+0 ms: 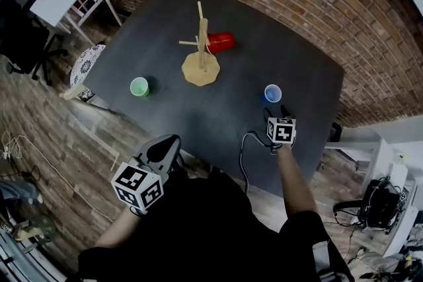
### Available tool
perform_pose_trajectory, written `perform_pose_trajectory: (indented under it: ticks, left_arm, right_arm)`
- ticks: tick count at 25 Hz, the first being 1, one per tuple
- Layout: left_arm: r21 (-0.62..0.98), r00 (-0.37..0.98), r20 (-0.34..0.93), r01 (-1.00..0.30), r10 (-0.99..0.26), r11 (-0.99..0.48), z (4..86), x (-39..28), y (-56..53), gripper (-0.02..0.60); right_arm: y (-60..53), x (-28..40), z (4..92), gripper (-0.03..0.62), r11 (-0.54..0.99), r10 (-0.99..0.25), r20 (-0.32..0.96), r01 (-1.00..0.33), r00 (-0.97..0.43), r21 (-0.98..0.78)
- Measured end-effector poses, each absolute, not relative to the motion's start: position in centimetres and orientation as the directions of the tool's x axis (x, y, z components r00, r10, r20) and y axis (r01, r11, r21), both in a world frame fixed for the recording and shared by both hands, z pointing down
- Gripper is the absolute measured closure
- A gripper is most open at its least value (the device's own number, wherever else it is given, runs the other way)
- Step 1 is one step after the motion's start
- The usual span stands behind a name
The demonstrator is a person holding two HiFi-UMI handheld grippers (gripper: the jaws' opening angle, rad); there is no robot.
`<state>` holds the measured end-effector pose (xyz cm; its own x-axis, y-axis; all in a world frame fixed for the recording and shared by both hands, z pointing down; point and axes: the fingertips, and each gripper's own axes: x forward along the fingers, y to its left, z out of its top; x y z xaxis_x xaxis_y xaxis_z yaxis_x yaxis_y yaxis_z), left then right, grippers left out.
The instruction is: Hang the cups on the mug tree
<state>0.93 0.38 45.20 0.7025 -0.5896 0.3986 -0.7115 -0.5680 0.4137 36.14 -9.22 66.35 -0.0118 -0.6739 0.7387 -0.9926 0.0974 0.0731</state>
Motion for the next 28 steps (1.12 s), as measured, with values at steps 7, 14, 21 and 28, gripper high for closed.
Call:
perform_pose_trajectory:
  ticks: [7, 14, 21, 28]
  left_arm:
    - [0.346, 0.711, 0.425, -0.699, -0.56, -0.626, 44.7, 2.4, 1.3, 0.561]
    - [0.365, 0.717, 0.394, -0.696, -0.575, -0.618, 44.4, 2.6, 1.3, 0.56]
    - [0.367, 0.698, 0.425, -0.715, -0.576, -0.595, 45.1, 2.8, 1.2, 0.56]
    - [0.354, 0.679, 0.448, -0.732, -0.582, -0.582, 45.6, 2.5, 0.9, 0.56]
  right_arm:
    - [-10.4, 36.4, 67.9, 0.306, 0.081, -0.677, 0.734, -0.997, -0.045, 0.014]
    - [-11.2, 36.5, 69.7, 0.306, 0.092, -0.663, 0.746, -0.996, -0.064, -0.003]
    - [-12.6, 37.9, 70.5, 0.306, 0.079, -0.699, 0.713, -0.997, -0.061, -0.007]
    - [-14.9, 37.4, 71.2, 0.304, 0.117, -0.715, 0.694, -0.993, -0.083, 0.001]
